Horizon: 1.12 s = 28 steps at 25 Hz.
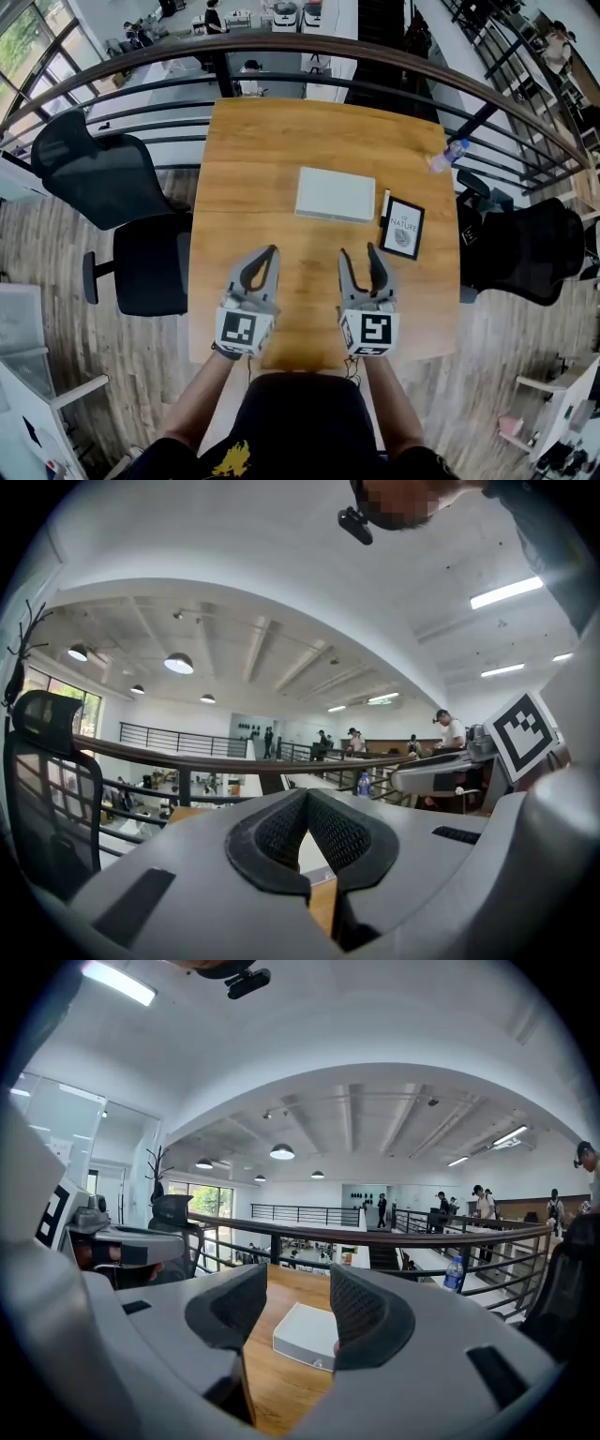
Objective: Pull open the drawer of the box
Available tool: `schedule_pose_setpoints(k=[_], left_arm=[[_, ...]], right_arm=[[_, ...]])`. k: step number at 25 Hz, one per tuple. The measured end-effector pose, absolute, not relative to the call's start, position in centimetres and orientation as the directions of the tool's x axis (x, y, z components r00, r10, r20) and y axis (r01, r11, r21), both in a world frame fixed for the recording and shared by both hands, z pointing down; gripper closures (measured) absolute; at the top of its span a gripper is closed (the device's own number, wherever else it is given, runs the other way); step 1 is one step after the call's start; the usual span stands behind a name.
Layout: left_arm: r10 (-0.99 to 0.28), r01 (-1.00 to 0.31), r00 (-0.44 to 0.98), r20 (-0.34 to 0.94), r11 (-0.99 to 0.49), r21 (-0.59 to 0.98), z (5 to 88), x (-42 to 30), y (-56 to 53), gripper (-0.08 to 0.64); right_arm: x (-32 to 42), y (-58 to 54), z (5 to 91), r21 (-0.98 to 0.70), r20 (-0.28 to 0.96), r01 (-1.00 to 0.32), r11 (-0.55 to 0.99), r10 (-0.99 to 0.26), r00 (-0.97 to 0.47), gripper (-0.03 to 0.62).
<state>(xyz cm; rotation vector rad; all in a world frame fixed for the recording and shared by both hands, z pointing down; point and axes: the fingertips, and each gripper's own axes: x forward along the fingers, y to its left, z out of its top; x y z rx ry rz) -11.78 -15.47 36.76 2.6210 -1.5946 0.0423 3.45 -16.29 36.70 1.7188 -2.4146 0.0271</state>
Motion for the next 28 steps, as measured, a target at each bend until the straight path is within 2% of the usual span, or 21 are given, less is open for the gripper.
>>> schedule_pose_setpoints(k=[13, 24, 28], left_arm=[[-0.886, -0.896, 0.444, 0.134, -0.441, 0.057, 45.7, -10.2, -19.0, 0.543], [-0.881, -0.900, 0.432, 0.191, -0.410, 0.145, 52.3, -9.9, -21.0, 0.543], [-0.878, -0.906, 0.423, 0.226, -0.402, 0.134, 54.2, -10.3, -22.1, 0.543]], right_arm=[[4.3, -20.7, 46.5, 0.033, 0.253, -0.963, 0.268, -0.934, -0.252, 0.394], [5.1, -25.1, 55.4, 0.053, 0.357, -0.974, 0.219, -0.915, -0.186, 0.394], [5.2, -26.5, 58.0, 0.051, 0.387, -0.982, 0.181, -0.910, -0.148, 0.397]])
